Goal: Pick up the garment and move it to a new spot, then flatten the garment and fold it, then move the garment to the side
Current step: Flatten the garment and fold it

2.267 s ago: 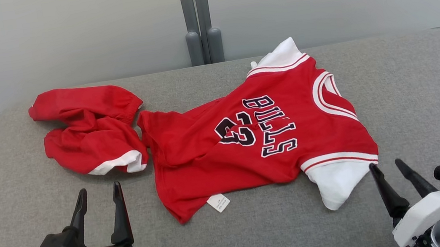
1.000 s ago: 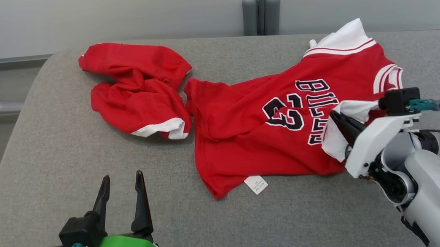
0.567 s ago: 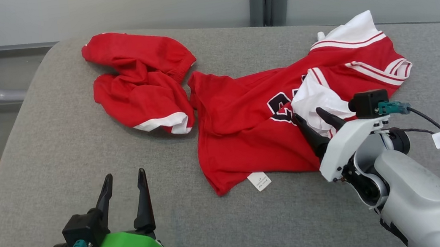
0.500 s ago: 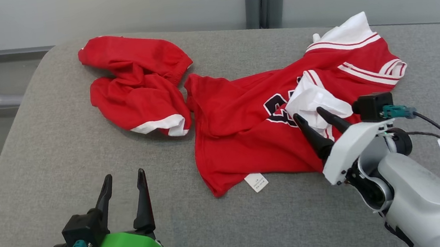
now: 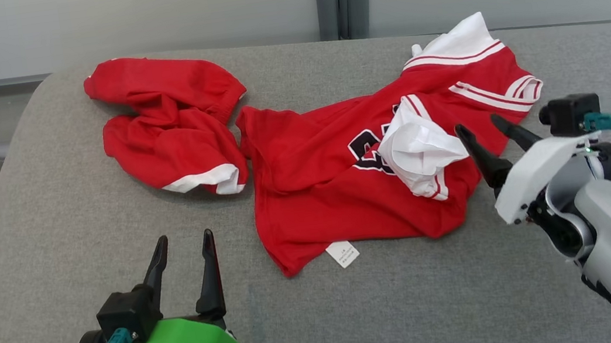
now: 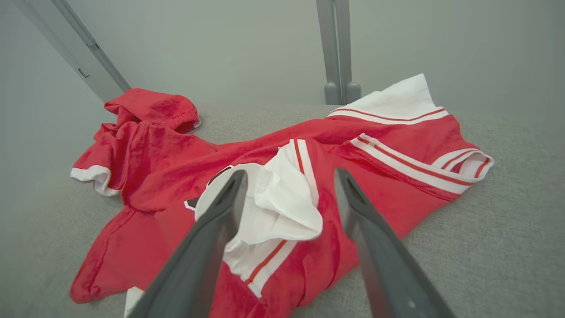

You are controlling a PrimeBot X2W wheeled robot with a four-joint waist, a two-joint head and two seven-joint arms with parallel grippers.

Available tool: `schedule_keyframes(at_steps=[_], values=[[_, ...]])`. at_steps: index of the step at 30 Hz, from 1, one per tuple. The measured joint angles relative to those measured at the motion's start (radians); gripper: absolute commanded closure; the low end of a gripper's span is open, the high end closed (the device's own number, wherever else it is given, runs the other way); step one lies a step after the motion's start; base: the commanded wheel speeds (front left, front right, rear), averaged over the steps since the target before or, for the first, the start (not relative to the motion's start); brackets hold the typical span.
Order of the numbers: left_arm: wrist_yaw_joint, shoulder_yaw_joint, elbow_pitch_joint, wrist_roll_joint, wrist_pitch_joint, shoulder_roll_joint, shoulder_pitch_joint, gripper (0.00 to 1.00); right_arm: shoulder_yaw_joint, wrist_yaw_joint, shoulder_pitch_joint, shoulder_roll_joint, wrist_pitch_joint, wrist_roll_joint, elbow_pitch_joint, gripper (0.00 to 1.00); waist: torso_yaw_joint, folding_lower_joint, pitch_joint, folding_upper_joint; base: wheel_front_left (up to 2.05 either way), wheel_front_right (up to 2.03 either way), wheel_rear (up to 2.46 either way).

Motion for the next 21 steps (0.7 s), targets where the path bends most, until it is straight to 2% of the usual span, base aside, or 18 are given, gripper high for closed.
schedule_keyframes(at_steps=[3,7,11,21], values=[[-0.003,-0.005,0.005,0.0,0.0,-0.006,-0.012,0.0,0.033,0.0,-0.069,-0.007,0.078,0.0,0.046,0.0,0.017,0.0,0.016,0.0,0.0,0.0,0.0],[-0.006,-0.009,0.017,0.0,-0.002,-0.013,-0.023,0.0,0.123,0.0,-0.148,-0.029,0.224,0.002,0.104,0.0,0.045,0.0,0.034,0.0,0.0,0.0,0.0],[-0.007,-0.007,0.028,0.0,-0.006,-0.023,-0.028,0.0,0.208,0.0,-0.21,-0.05,0.32,0.01,0.136,0.0,0.071,0.0,0.048,0.0,0.0,0.0,0.0],[-0.018,-0.009,0.046,0.001,-0.015,-0.049,-0.056,0.0,0.342,0.0,-0.326,-0.087,0.384,0.039,0.218,0.0,0.107,0.0,0.097,0.0,0.0,0.0,0.0]])
